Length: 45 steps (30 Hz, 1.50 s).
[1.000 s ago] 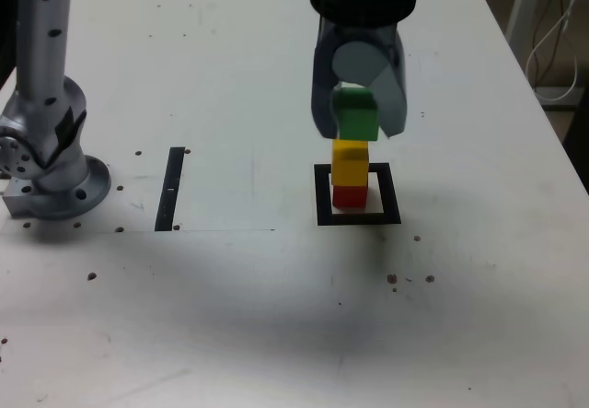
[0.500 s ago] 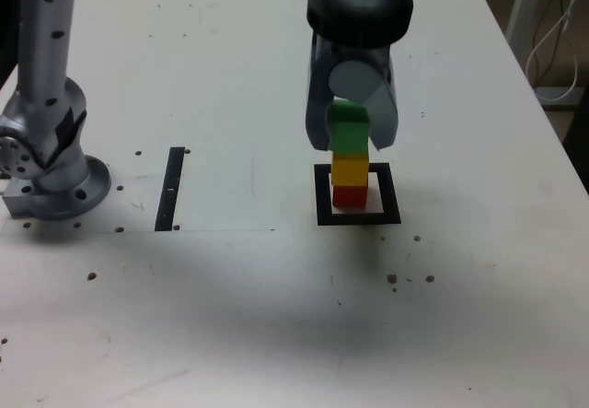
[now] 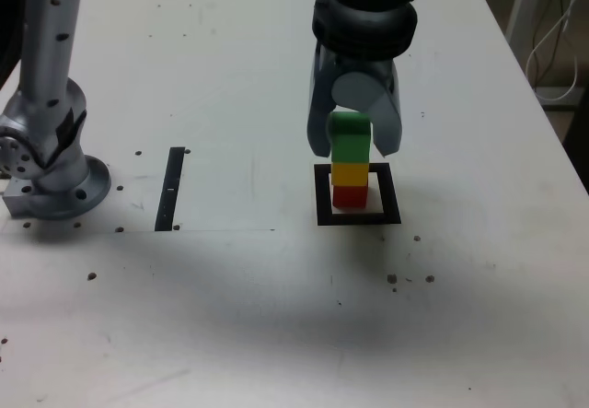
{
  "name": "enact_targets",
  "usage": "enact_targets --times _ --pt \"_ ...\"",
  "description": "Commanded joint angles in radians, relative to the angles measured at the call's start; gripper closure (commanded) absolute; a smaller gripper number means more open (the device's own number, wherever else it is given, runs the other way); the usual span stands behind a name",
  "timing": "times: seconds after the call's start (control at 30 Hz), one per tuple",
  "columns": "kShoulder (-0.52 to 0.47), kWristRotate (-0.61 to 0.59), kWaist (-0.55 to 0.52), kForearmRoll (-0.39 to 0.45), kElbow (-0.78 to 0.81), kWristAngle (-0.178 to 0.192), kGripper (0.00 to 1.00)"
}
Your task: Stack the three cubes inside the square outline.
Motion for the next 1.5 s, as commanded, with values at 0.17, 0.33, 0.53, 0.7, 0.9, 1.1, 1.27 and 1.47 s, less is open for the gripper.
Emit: enact_targets --times 0.17,0.33,0.53,0.7,0.9,1.1,1.27,1.47 --pt "-0.017 0.002 0.000 0.033 -0.009 0.010 0.01" --pt "-0.053 0.002 0.002 0.088 -0.017 0.020 0.01" --pt "-0.165 0.018 0.020 0.144 0.030 0.024 0.01" --pt "-0.281 0.051 0.025 0.142 0.109 0.008 0.01" --pt "-0.408 0.059 0.045 0.133 0.288 0.010 0.01" --pt "-0.498 0.054 0.056 0.060 0.552 0.062 0.01" --pt "-0.547 0.051 0.062 -0.108 0.765 0.039 0.01" --pt "-0.563 0.056 0.075 -0.185 0.853 0.005 0.01"
